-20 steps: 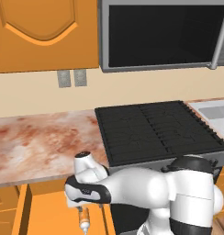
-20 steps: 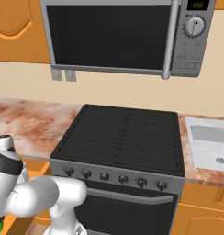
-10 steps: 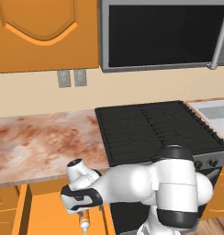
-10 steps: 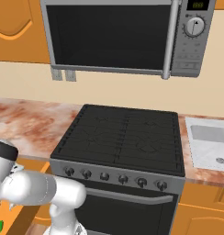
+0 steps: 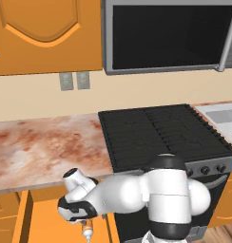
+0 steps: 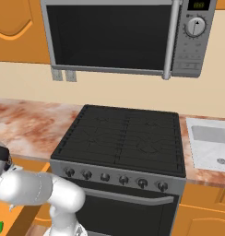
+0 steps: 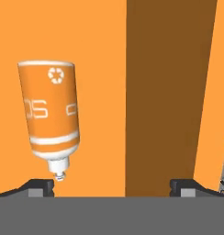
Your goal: Restock the sink supplies by placing the sponge and soap dispenser on the counter and next to the sink. Make sure the soap dispenser is upright.
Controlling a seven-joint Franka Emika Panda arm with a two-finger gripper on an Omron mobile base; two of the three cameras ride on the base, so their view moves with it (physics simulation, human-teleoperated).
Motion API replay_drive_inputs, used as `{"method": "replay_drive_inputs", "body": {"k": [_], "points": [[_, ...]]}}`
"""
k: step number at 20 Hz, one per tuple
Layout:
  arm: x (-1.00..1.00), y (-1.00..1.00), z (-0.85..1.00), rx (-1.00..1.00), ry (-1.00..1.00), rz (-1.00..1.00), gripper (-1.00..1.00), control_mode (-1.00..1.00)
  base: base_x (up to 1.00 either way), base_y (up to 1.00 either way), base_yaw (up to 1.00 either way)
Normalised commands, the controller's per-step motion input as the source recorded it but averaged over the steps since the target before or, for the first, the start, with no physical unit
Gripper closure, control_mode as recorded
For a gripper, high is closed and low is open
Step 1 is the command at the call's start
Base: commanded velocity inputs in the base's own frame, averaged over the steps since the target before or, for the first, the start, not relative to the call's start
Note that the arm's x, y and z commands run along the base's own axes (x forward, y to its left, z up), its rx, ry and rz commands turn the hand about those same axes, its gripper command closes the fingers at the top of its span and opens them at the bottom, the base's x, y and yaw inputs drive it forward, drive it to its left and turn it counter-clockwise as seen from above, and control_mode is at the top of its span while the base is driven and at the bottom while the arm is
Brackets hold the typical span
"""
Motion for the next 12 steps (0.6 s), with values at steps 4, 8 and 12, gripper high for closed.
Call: {"method": "replay_drive_inputs", "body": {"k": [4,8,12], "points": [[0.08,0.04,-0.14,-0.09,-0.01,0.0,-1.0,-1.0,0.0,0.0,0.0],[0.08,0.22,-0.14,-0.08,-0.05,0.0,-1.0,-1.0,0.0,0.0,0.0],[0.05,0.33,-0.16,-0.06,-0.04,0.0,-1.0,-1.0,0.0,0.0,0.0]]}}
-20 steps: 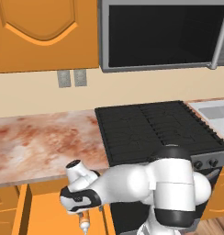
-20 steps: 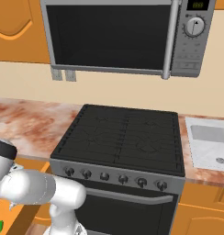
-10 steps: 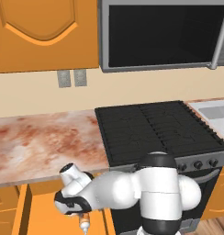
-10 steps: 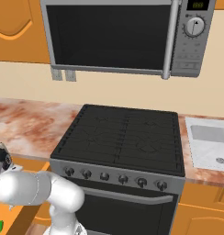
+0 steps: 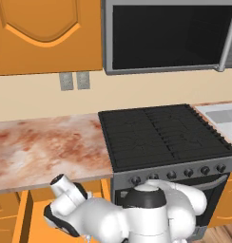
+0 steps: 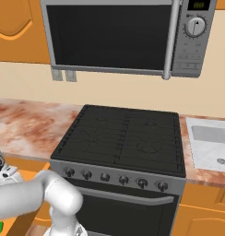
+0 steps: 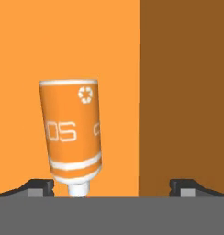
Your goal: Restock the sink supplies by placing the sponge and soap dispenser on the counter and next to the sink. Make sure the soap dispenser is upright.
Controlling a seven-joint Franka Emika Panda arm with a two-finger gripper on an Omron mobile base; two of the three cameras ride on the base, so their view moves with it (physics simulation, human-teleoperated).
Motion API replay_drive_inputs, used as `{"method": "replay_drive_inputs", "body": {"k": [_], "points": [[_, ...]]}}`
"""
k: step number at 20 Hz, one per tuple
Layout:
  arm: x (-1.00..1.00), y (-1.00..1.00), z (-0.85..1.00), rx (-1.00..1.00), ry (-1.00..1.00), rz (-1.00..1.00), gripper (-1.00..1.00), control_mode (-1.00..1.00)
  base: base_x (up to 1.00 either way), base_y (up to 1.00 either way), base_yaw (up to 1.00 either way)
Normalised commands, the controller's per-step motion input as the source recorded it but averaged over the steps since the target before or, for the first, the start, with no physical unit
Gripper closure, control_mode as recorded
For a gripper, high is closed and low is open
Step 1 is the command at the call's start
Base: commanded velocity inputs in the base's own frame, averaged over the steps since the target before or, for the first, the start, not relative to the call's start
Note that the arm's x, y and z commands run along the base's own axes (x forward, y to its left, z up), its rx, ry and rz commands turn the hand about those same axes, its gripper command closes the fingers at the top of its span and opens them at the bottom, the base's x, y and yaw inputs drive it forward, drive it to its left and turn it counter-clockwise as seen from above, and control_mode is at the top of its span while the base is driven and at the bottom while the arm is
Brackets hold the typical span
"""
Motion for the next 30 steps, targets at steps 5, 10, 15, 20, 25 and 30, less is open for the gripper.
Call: {"method": "replay_drive_inputs", "body": {"k": [5,10,15,20,25,30], "points": [[0.0,0.25,-0.18,-0.04,-0.06,0.0,-1.0,-1.0,0.0,0.0,0.0],[0.0,0.0,-0.29,0.0,-0.13,0.0,-1.0,-1.0,0.0,0.0,0.0],[0.0,0.0,-0.34,0.0,-0.17,0.0,-1.0,-1.0,0.0,0.0,0.0],[-0.08,-0.01,-0.18,0.0,-0.17,0.0,-1.0,-1.0,0.0,0.0,0.0],[-0.19,-0.18,0.0,0.01,-0.09,0.01,-1.0,-1.0,0.0,0.0,0.0],[-0.08,-0.33,0.0,0.03,-0.05,0.03,-1.0,-1.0,0.0,0.0,0.0]]}}
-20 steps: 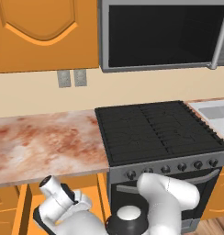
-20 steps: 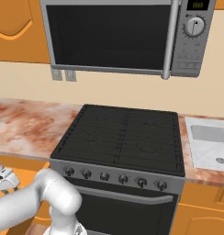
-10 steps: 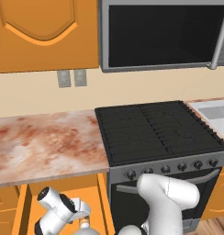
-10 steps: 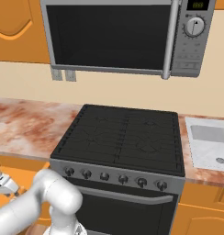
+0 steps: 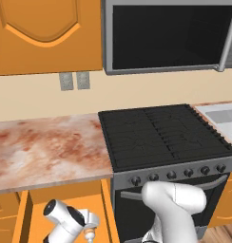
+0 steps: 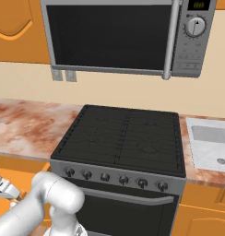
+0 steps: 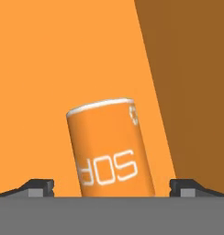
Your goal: Restock the sink supplies by placing the sponge and soap dispenser on the counter and next to the sink. Make sure the soap dispenser is upright.
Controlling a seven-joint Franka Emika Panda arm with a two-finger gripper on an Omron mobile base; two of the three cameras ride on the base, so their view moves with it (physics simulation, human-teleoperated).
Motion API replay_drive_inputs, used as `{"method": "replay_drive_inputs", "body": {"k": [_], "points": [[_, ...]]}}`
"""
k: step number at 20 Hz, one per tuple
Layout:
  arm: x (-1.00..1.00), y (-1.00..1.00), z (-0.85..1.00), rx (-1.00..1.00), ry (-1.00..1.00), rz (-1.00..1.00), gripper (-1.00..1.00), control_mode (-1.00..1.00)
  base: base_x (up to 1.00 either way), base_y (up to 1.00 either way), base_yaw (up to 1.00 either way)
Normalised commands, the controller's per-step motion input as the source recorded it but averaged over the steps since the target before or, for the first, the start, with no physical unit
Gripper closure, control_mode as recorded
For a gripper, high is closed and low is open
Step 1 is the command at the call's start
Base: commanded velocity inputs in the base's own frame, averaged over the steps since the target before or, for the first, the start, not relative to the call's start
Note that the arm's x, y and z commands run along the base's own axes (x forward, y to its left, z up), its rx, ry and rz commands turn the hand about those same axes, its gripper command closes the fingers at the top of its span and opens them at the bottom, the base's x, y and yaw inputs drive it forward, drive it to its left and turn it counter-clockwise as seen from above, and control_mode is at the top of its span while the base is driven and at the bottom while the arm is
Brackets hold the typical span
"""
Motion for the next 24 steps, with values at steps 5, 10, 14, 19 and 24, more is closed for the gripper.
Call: {"method": "replay_drive_inputs", "body": {"k": [5,10,14,19,24], "points": [[0.0,-0.33,0.0,0.03,-0.01,0.04,-1.0,-1.0,0.0,0.0,0.0],[0.0,-0.27,-0.03,0.02,0.0,0.06,-1.0,-1.0,0.0,0.0,0.0],[0.0,-0.08,-0.33,0.01,0.0,0.05,-1.0,-1.0,0.0,0.0,0.0],[-0.01,0.0,-0.53,0.04,-0.05,0.07,1.0,-1.0,0.0,0.0,0.0],[-0.01,-0.07,-0.34,0.07,-0.06,0.07,1.0,-1.0,0.0,0.0,0.0]]}}
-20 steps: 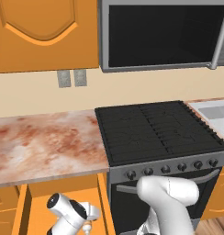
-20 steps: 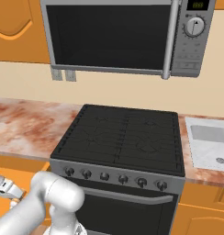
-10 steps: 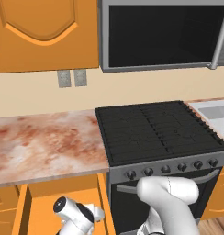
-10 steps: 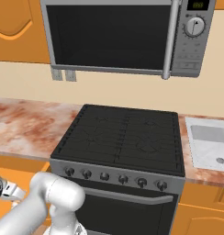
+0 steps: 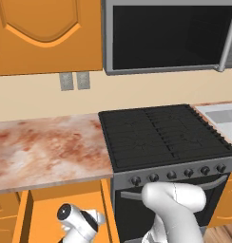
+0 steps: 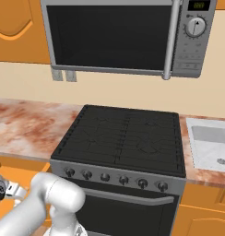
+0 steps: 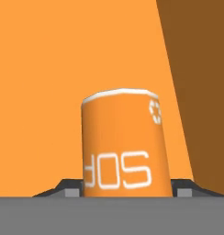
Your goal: Restock the sink supplies by placing the sponge and soap dispenser on the counter and next to the sink. Make sure the soap dispenser is upright.
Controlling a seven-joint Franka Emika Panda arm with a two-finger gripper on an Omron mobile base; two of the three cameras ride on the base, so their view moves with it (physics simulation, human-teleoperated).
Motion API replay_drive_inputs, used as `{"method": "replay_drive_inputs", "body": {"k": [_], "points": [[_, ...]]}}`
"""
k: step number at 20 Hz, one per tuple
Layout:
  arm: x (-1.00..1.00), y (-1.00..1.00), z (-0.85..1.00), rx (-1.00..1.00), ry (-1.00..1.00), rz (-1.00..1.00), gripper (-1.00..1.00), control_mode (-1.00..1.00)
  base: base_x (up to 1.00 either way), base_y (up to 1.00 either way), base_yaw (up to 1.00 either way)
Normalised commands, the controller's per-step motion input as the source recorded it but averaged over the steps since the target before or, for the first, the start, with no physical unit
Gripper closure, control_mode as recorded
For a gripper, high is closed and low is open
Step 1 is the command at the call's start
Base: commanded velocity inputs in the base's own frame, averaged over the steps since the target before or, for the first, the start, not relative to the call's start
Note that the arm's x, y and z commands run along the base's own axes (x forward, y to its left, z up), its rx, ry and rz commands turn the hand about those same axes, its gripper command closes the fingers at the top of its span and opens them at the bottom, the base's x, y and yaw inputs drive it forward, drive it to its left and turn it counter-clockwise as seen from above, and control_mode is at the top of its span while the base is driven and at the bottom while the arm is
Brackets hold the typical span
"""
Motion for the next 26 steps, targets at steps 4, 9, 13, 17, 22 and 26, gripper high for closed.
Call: {"method": "replay_drive_inputs", "body": {"k": [4,9,13,17,22,26], "points": [[-0.05,-0.01,0.05,0.05,-0.11,0.04,1.0,-1.0,0.0,0.0,0.0],[-0.19,0.26,0.67,0.0,-0.04,0.0,1.0,-1.0,0.0,0.0,0.0],[-0.04,0.45,1.0,0.02,0.0,0.0,1.0,-1.0,0.0,0.0,0.0],[-0.18,0.38,0.97,0.06,0.0,0.0,1.0,-1.0,0.0,0.0,0.0],[-0.79,0.05,0.69,0.13,-0.08,-0.04,1.0,-1.0,0.0,0.0,0.0],[-0.97,-0.24,0.74,0.19,-0.19,-0.05,1.0,-1.0,0.0,0.0,0.0]]}}
